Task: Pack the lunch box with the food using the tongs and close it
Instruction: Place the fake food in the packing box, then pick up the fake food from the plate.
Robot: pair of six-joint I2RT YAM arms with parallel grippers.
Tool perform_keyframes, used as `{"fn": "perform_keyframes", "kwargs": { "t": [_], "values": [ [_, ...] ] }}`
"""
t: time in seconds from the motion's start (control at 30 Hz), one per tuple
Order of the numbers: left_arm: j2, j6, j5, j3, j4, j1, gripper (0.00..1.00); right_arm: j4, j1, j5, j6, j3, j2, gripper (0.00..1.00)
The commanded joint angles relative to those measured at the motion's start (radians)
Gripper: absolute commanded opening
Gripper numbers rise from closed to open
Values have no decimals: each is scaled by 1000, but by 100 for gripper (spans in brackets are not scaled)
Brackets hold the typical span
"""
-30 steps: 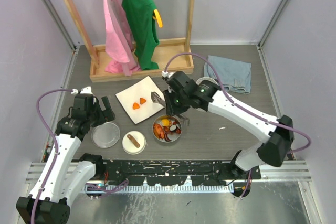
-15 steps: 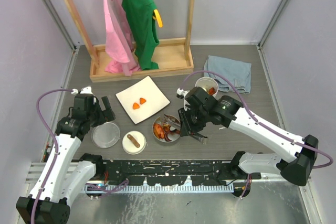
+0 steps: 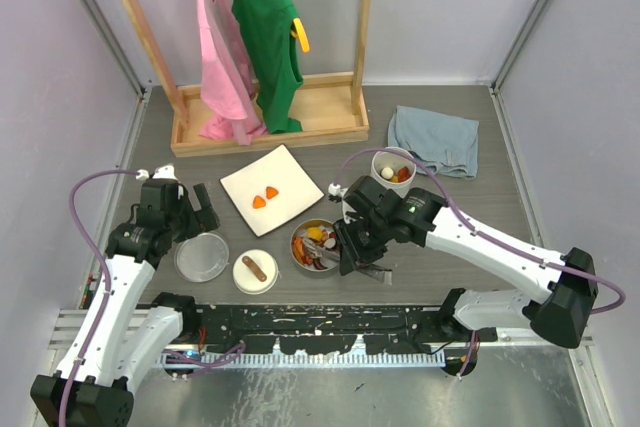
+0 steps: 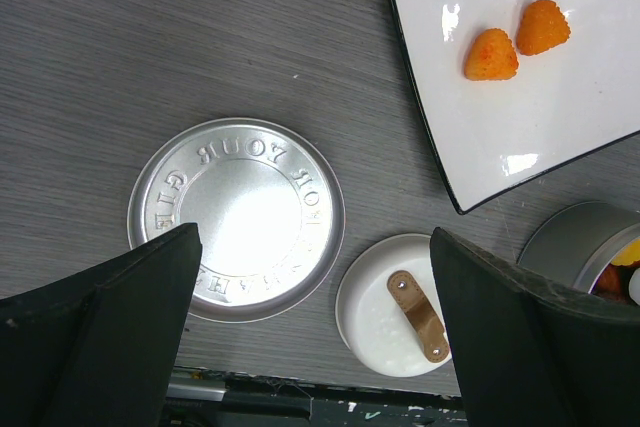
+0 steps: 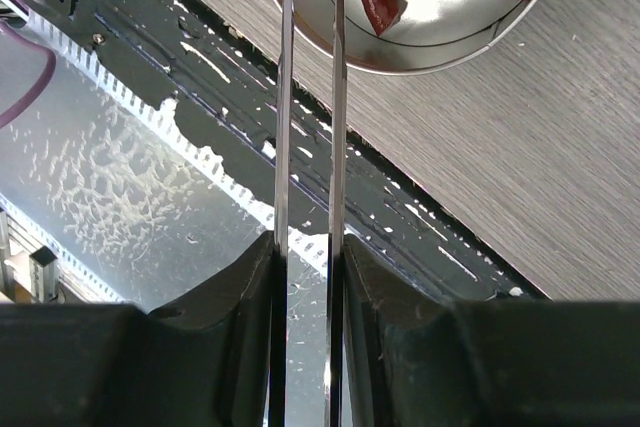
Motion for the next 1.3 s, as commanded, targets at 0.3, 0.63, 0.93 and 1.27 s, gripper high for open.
{"fn": "perform_keyframes", "kwargs": {
  "t": [0.3, 0.63, 0.93, 1.27],
  "values": [
    [1, 3, 8, 4, 41, 4, 98, 29, -5, 254, 20, 59, -21, 47],
    [1, 4, 10, 5, 43, 4, 98, 25, -41, 309, -2, 176, -23, 48],
    [-3, 4, 6, 4, 42, 3, 98, 67, -41, 314, -27, 300, 180, 48],
    [-6, 4, 5, 4, 44, 4, 98, 35, -7, 339, -93, 516, 455, 48]
  ]
}}
